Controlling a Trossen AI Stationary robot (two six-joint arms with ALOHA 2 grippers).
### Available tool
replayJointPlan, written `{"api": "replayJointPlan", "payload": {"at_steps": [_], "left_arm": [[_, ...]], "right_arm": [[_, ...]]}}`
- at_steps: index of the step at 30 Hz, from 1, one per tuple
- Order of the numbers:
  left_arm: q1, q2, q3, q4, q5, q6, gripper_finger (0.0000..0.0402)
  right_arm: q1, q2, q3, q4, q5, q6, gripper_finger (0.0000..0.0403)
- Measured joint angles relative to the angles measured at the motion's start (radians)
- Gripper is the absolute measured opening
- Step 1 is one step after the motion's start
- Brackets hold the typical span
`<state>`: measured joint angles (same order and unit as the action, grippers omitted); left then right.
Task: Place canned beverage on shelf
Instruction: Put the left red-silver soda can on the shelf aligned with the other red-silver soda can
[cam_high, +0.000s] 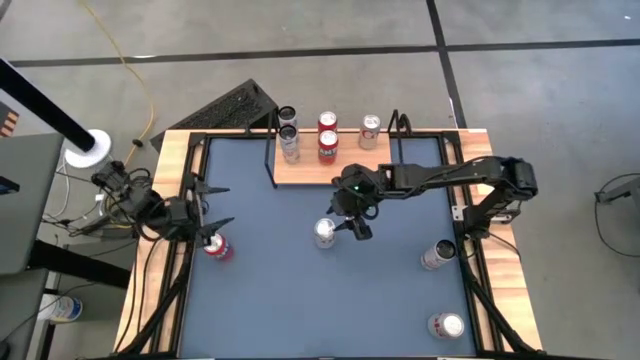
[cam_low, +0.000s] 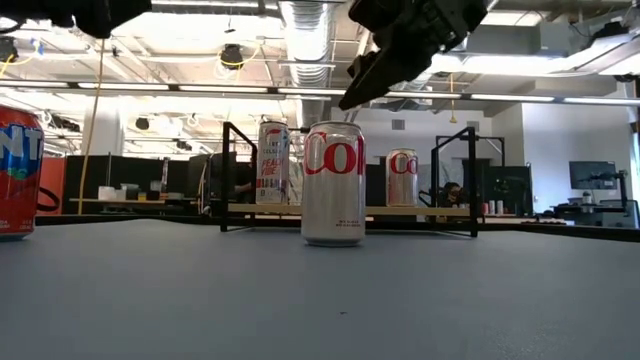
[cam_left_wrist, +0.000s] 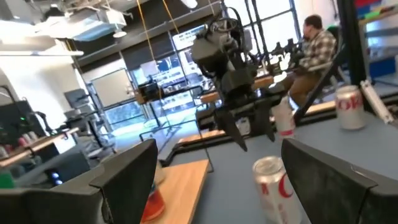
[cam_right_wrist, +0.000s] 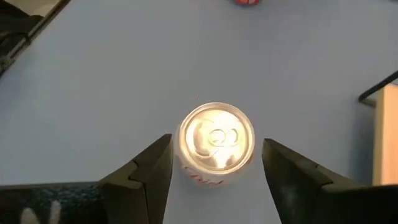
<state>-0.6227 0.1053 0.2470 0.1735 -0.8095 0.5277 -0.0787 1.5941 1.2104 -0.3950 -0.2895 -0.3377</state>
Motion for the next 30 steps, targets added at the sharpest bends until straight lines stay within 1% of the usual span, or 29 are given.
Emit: {"api": "replayJointPlan", "payload": {"at_steps": [2, 3, 5, 8, 9, 10, 13, 16, 20, 24, 30], "left_arm": [[0.011, -0.024, -0.028, -0.003, -0.008, 0.011, 0.033], [0.016, -0.034, -0.038, -0.003, -0.028, 0.011, 0.033], [0.024, -0.045, -0.045, -0.012, -0.128, 0.011, 0.033], [0.026, -0.049, -0.053, -0.004, -0.337, -0.013, 0.033], [0.027, -0.048, -0.057, 0.012, -0.371, -0.01, 0.033], [0.032, -0.047, -0.057, 0.053, -0.374, 0.018, 0.033], [0.047, -0.049, -0.054, 0.203, -0.333, 0.103, 0.033], [0.047, -0.047, -0.053, 0.251, -0.312, 0.115, 0.033], [0.048, -0.047, -0.053, 0.225, -0.322, 0.091, 0.033], [0.048, -0.047, -0.053, 0.156, -0.322, 0.057, 0.033], [0.048, -0.047, -0.054, -0.004, -0.322, -0.011, 0.033]], "right_arm": [[-0.001, 0.011, 0.014, 0.008, 0.001, -0.018, 0.0235], [-0.001, 0.016, 0.023, -0.001, 0.001, -0.02, 0.0235], [-0.001, 0.017, 0.041, -0.018, 0.002, -0.028, 0.0236], [0.001, 0.016, 0.061, -0.058, 0.003, -0.036, 0.0241], [0.0, 0.016, 0.069, -0.078, 0.004, -0.036, 0.0245], [-0.001, 0.017, 0.078, -0.101, 0.004, -0.034, 0.0249], [-0.002, 0.016, 0.093, -0.132, 0.006, -0.03, 0.0263], [0.002, 0.016, 0.093, -0.139, 0.012, -0.03, 0.0275], [0.009, 0.019, 0.093, -0.133, 0.012, -0.009, 0.0291], [0.008, 0.035, 0.091, -0.113, 0.062, 0.045, 0.0307], [0.003, 0.058, 0.091, -0.092, 0.057, -0.045, 0.0315]]}}
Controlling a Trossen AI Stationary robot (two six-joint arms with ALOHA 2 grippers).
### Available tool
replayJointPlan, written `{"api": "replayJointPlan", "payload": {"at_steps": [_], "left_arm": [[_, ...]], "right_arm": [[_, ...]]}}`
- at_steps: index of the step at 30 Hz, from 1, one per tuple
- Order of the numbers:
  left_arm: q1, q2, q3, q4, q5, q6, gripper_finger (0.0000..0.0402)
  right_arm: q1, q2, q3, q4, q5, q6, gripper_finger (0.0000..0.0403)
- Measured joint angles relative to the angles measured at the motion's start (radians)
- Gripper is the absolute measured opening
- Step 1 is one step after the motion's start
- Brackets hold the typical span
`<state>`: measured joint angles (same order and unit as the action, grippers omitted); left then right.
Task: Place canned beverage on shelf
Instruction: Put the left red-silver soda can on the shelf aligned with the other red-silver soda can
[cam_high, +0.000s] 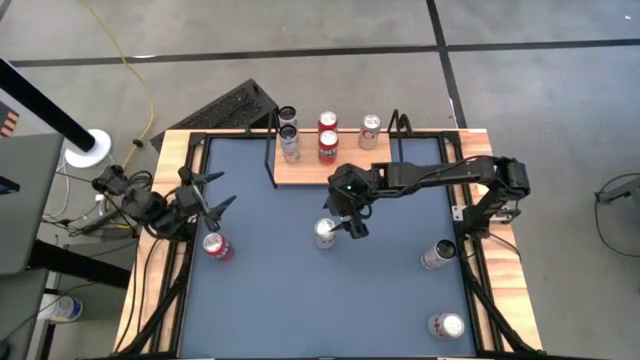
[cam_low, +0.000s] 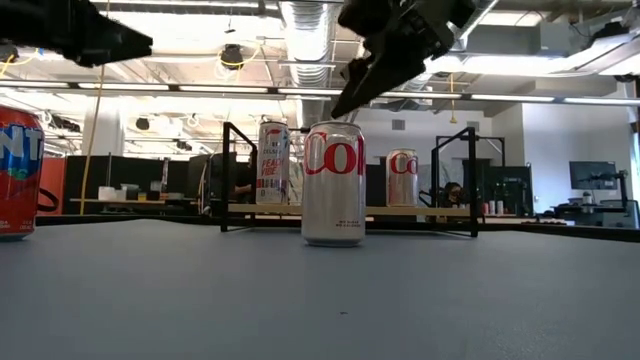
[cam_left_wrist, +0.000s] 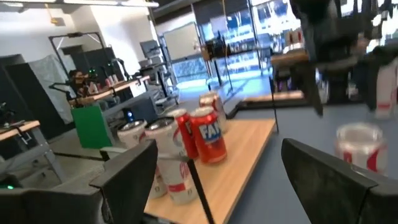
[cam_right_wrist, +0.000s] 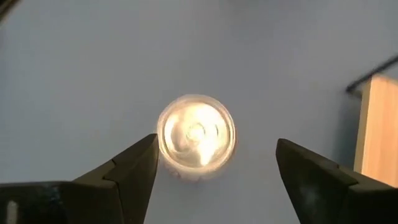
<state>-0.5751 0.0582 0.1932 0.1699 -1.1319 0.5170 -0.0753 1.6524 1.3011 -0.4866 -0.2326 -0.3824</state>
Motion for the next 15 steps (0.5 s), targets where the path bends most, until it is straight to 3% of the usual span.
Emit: {"api": "replayJointPlan", "payload": {"at_steps": [15], "left_arm": [[0.0, -0.001, 0.002, -0.566, -0.007, -0.033, 0.033]], "right_arm": [[0.017, 0.004, -0.014, 0.02, -0.043, 0.009, 0.0315]]}}
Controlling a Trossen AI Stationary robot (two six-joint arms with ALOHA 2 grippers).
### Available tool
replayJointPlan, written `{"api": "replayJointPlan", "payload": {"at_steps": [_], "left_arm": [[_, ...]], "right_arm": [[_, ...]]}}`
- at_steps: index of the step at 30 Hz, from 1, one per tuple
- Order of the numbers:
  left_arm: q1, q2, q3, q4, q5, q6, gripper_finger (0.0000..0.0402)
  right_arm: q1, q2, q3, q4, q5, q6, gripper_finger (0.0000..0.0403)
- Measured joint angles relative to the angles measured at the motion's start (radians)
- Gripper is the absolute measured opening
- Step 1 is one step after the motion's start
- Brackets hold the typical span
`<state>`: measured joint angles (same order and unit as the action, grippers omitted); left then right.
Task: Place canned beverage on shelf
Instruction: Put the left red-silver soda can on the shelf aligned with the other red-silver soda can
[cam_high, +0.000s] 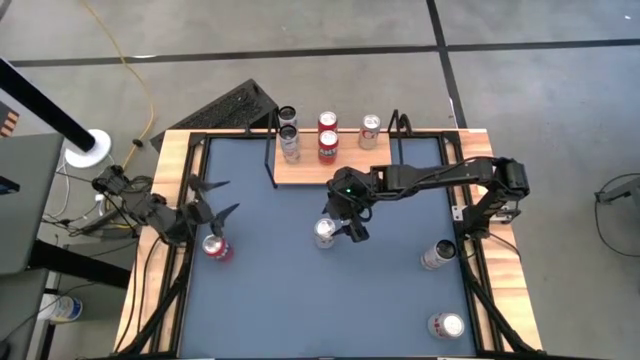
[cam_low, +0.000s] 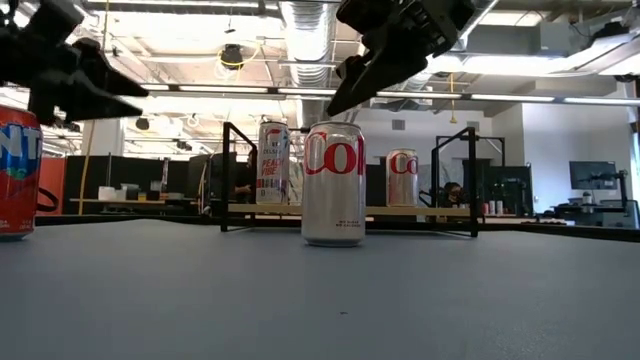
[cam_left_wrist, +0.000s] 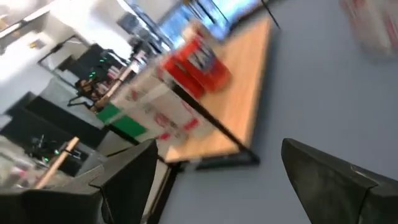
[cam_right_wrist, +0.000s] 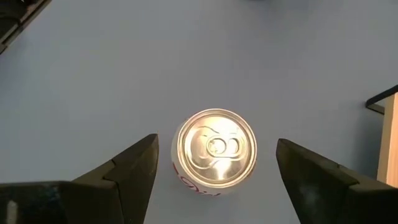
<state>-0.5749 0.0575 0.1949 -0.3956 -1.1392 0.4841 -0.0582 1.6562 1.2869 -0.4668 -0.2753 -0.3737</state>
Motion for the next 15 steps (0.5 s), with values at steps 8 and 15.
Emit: {"api": "replayJointPlan", "payload": {"at_steps": [8, 15], "left_arm": [[-0.001, 0.001, -0.002, -0.226, 0.042, 0.001, 0.033], [-0.001, 0.001, 0.0, -0.257, 0.147, -0.008, 0.033]], "right_arm": [[0.0, 0.0, 0.0, -0.001, -0.014, 0.001, 0.0315], [0.008, 0.0, 0.0, -0.017, -0.014, 0.006, 0.0315]]}}
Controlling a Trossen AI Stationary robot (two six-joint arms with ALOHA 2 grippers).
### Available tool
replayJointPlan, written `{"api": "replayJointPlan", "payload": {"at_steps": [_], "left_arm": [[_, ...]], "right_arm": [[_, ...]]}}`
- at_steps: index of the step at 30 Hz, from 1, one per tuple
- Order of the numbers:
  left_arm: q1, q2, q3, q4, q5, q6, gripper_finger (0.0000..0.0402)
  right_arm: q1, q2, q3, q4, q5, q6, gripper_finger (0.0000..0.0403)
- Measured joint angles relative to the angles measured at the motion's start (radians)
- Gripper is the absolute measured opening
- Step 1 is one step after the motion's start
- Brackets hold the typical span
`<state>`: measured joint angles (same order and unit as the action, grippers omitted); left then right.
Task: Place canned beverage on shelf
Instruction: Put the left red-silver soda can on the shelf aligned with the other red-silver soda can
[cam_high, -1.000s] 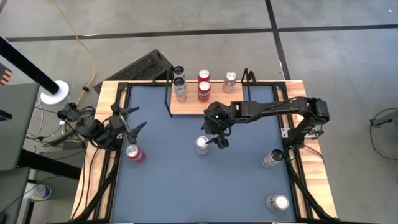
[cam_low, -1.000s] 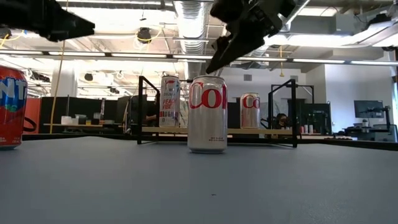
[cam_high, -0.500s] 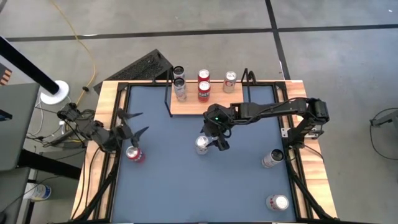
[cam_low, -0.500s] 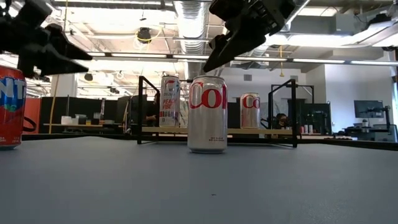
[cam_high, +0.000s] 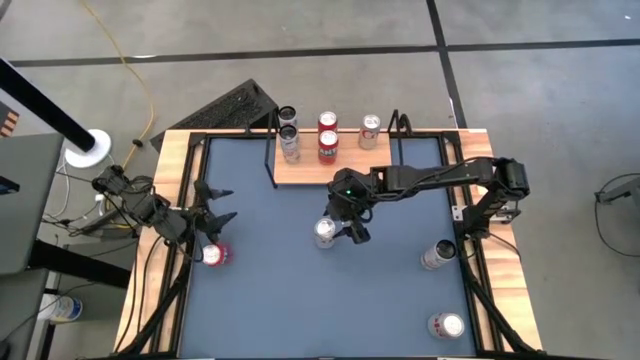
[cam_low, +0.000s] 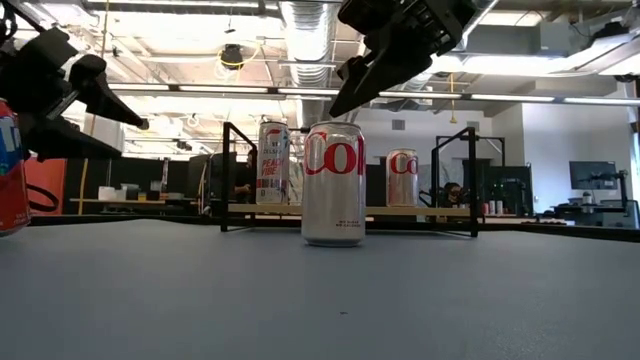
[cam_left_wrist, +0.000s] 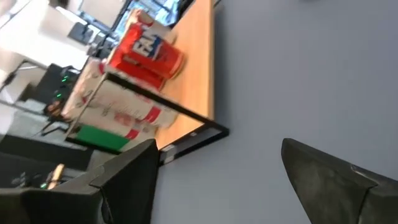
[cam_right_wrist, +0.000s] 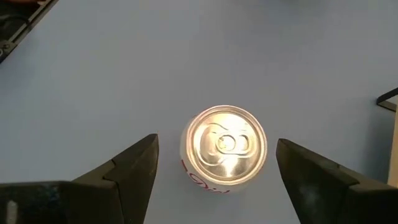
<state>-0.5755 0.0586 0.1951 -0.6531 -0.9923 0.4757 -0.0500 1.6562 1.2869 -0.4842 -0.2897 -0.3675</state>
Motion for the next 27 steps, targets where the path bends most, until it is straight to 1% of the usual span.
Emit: {"api": "replayJointPlan", "payload": {"at_steps": [6, 13, 14, 16, 19, 22, 23, 24, 25, 26, 27], "left_arm": [[0.0, 0.0, 0.0, -0.001, 0.078, -0.019, 0.033], [0.0, 0.0, 0.0, -0.001, 0.1, -0.034, 0.033], [0.0, 0.0, -0.001, 0.009, 0.122, -0.062, 0.033], [0.0, 0.0, -0.004, 0.046, 0.199, -0.095, 0.033], [0.0, 0.0, -0.004, 0.055, 0.278, -0.086, 0.033], [0.0, -0.003, -0.004, 0.04, 0.397, -0.061, 0.033], [0.0, -0.003, -0.003, 0.041, 0.409, -0.063, 0.033], [0.0, -0.003, -0.003, 0.043, 0.39, -0.076, 0.033], [0.002, -0.004, -0.001, 0.042, 0.341, -0.098, 0.033], [0.004, -0.01, 0.002, 0.052, 0.273, -0.119, 0.033], [0.006, -0.016, 0.002, 0.075, 0.183, -0.133, 0.033]], "right_arm": [[0.024, 0.0, 0.0, -0.002, 0.0, -0.001, 0.0315], [0.059, 0.0, 0.0, -0.045, 0.0, 0.001, 0.0315], [0.061, 0.0, 0.0, -0.052, 0.0, 0.001, 0.0315], [0.066, 0.0, 0.0, -0.066, 0.0, 0.001, 0.0315], [0.067, 0.0, 0.0, -0.066, 0.0, 0.005, 0.0315], [0.069, 0.0, 0.0, -0.064, 0.001, 0.011, 0.0315], [0.069, 0.0, 0.0, -0.065, 0.001, 0.011, 0.0315], [0.07, 0.0, 0.0, -0.065, 0.001, 0.011, 0.0315], [0.07, 0.0, 0.0, -0.065, 0.001, 0.011, 0.0315], [0.07, 0.0, 0.0, -0.065, 0.001, 0.011, 0.0315], [0.07, 0.0, 0.0, -0.065, 0.001, 0.011, 0.0315]]}}
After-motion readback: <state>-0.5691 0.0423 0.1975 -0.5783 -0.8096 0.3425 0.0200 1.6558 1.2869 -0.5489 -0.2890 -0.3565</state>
